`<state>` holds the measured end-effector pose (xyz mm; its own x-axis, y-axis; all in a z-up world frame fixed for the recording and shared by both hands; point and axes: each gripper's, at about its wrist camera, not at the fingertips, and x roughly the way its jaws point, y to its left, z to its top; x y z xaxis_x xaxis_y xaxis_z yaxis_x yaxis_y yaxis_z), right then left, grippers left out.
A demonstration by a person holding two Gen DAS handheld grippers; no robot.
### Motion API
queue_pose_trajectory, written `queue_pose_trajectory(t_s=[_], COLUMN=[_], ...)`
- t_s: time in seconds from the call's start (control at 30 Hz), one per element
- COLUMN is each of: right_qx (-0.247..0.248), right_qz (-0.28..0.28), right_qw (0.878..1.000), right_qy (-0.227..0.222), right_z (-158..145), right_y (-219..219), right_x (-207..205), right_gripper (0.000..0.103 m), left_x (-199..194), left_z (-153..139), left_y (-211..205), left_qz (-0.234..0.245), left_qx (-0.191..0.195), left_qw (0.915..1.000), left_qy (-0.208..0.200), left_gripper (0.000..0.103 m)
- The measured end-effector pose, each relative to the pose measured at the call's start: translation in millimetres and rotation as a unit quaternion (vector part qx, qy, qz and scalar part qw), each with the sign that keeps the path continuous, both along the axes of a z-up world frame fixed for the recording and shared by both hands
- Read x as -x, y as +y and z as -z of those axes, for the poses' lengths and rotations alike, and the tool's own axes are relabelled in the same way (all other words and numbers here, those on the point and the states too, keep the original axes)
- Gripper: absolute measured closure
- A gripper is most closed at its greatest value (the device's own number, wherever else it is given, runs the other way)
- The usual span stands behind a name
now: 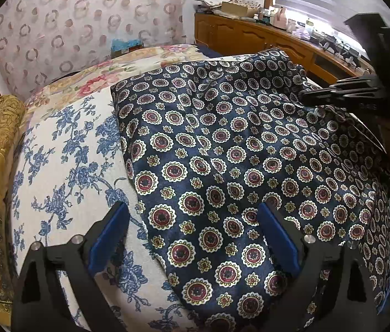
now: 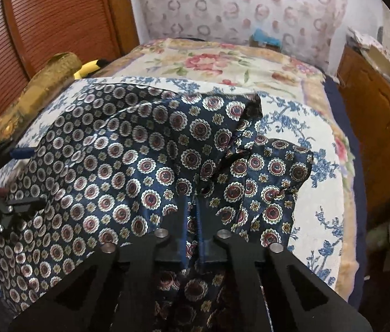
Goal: Fold small clothes
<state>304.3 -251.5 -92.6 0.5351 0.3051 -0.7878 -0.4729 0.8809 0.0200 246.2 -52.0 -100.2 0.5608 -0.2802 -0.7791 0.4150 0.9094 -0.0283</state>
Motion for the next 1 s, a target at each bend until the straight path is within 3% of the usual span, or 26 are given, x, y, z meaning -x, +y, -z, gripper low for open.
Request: queue_pose_trajectory(t_s=[0.2,0.4,0.6,0.8,1.0], right_qx=[-0.002,-0.011,-0.009,0.002,-0.035], right_qz=[0.012,0.038,0.057,0.081,0.089], right_qw=[1.000,0.998,0.997,0.994,0.993], right_qy=[-0.027,-0.042,-0.054,-0.067,-0.069], right_z=[-9.9,-18.3,-25.0,-24.2,-24.4], right_y=[-9.7,-24.4,-39.7,-52.0,-64.7], right_x=[19.2,29.6,44.1,51.4,65.6], right_gripper=[0.103,0.103,0.103,0.103,0.103], left_x=[0.8,26.6,47.7,50.7,60.8], left_z=[-3.5,-31.8,-46.7,-51.0,-52.7], left_y=[7.3,18.5,27.9,18.0,7.5], left_qz=[-0.022,-0.057,-0.050,-0.046,-0.027], left_qx=[0.025,0.065,0.088,0.096,0.108], left_qw=[0.9994,0.9939,0.9908,0.9907,0.9888], left_qy=[-0.001,-0.068,-0.090,-0.084,-0.100], left_gripper=[0.008,0.008,0.008,0.008,0.008])
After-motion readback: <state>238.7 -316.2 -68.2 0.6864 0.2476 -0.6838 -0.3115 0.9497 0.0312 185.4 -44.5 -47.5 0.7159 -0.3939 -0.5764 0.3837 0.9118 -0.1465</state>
